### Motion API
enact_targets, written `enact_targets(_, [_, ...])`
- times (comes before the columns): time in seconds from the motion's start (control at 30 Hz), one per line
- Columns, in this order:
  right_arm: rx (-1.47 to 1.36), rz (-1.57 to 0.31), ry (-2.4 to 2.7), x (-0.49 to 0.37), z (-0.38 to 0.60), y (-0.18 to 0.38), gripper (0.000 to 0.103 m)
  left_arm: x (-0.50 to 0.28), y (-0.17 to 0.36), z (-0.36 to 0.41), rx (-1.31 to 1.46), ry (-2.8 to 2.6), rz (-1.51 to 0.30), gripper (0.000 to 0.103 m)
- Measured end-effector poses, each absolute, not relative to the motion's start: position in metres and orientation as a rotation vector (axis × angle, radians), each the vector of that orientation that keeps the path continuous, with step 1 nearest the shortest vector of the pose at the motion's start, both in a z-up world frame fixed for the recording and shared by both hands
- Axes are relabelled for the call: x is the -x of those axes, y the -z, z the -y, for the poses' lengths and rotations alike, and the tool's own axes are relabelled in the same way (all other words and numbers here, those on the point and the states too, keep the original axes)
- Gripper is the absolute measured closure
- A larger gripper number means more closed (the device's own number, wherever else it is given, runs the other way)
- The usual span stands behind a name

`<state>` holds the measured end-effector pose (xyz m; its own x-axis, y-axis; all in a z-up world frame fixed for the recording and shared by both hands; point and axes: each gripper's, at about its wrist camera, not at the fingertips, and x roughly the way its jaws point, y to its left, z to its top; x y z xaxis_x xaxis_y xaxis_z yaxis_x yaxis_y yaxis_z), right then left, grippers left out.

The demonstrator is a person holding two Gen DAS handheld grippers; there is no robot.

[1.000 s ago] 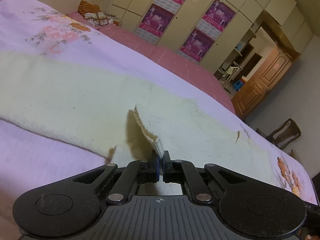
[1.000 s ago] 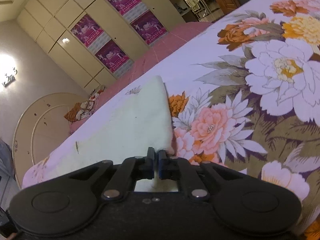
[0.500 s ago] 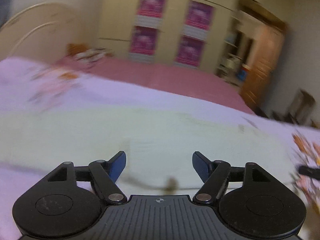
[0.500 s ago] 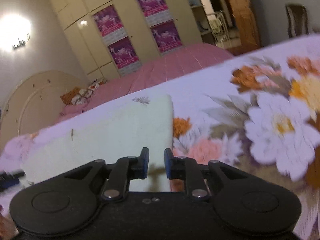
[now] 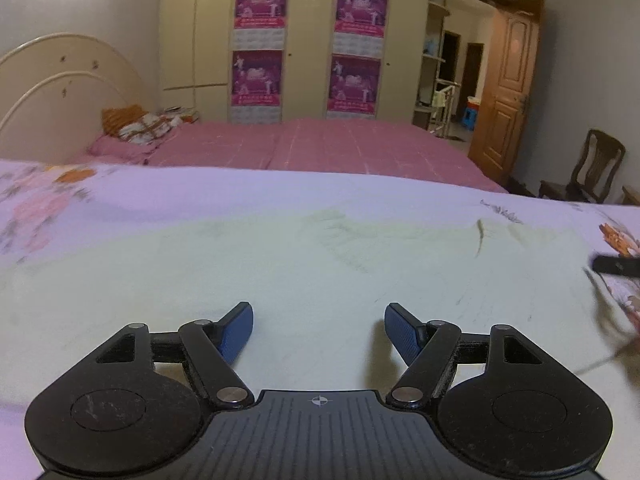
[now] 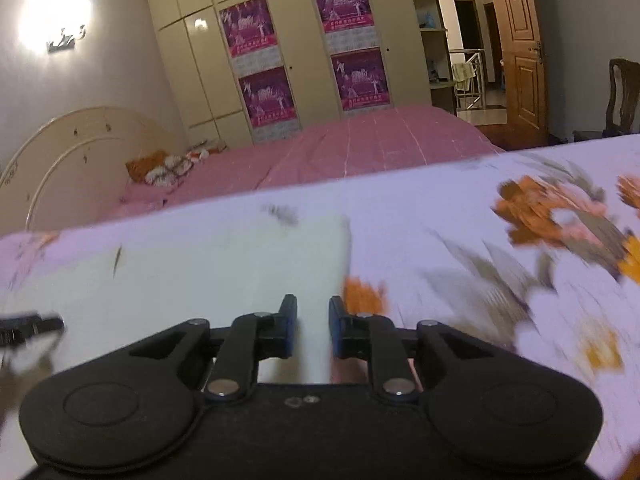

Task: Fold small clothes

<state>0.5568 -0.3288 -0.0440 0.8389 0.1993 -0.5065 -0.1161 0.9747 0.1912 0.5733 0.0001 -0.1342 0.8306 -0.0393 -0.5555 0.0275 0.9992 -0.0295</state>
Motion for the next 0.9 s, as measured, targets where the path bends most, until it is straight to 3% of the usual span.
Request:
enact_targets(0.3, [-0.121, -0.609, -0.111, -0.607, 0.331, 0.059, 0.096, -0.582, 0.140, -0.012, 0.033, -0.004, -0.600, 0.031])
enact_targets(0.37, [-0.081, -0.611, -0.108, -0.600, 0.323, 0.058, 0.095, -0.580, 0.139, -0.010, 0.024, -0.015, -0.607, 0.031])
enact_targets(0.5, [-0.075, -0.589, -0.144, -0.561, 0.314, 0.044, 0.084, -0.557, 0.134, -0.012, 0.007, -0.019, -0.605, 0.031])
enact_targets(0.77, [0.007, -0.633, -0.134, -0.500, 0.307, 0.056, 0.087, -0.510, 0.138, -0.018, -0.035, -0.025, -0.603, 0.031])
enact_targets(0.9, [-0.041, -0.625, -0.108, -0.498, 0.308, 0.047, 0.083, -0.511, 0.133, -0.018, -0.067, -0.035, -0.617, 0.031])
